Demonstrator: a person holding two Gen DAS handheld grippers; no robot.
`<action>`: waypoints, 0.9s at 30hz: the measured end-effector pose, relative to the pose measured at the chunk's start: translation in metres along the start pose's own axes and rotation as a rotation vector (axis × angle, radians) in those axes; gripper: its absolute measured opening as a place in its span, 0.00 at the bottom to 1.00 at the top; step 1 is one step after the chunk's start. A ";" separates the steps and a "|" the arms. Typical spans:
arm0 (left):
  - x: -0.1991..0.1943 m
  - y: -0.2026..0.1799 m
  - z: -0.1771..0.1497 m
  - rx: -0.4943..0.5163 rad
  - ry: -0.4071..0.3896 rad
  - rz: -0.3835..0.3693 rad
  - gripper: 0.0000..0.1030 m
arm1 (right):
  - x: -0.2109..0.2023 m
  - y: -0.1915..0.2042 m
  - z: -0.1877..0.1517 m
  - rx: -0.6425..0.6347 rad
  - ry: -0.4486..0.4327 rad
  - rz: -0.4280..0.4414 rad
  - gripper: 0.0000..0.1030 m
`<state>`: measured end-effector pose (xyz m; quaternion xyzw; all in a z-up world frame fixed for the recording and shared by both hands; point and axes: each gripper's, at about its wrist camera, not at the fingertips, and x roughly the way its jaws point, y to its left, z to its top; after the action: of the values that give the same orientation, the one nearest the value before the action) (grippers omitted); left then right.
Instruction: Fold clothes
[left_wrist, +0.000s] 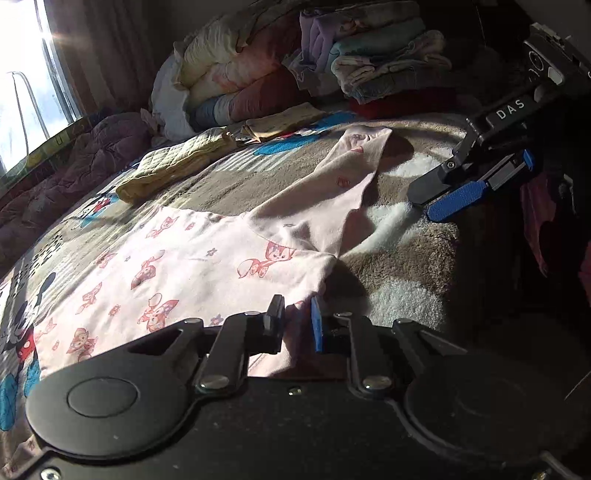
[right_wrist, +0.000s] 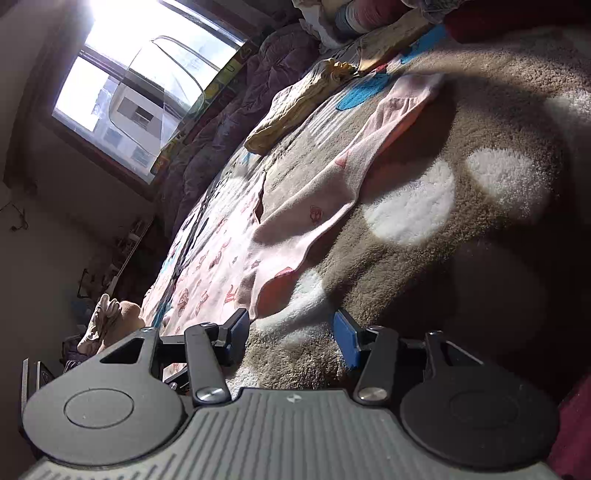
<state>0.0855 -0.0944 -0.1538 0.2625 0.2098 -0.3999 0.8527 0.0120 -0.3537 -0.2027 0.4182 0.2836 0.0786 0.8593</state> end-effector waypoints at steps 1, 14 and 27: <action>-0.001 0.003 0.001 -0.025 -0.007 0.007 0.07 | 0.001 0.000 0.000 -0.008 0.002 -0.001 0.50; 0.010 -0.071 -0.029 0.595 -0.031 0.293 0.07 | 0.009 -0.004 0.006 0.043 -0.004 0.026 0.53; -0.017 -0.063 -0.025 0.324 0.076 0.199 0.24 | 0.022 -0.014 0.032 0.099 -0.059 0.038 0.55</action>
<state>0.0223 -0.1036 -0.1811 0.4304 0.1477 -0.3322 0.8262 0.0459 -0.3763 -0.2073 0.4678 0.2539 0.0683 0.8438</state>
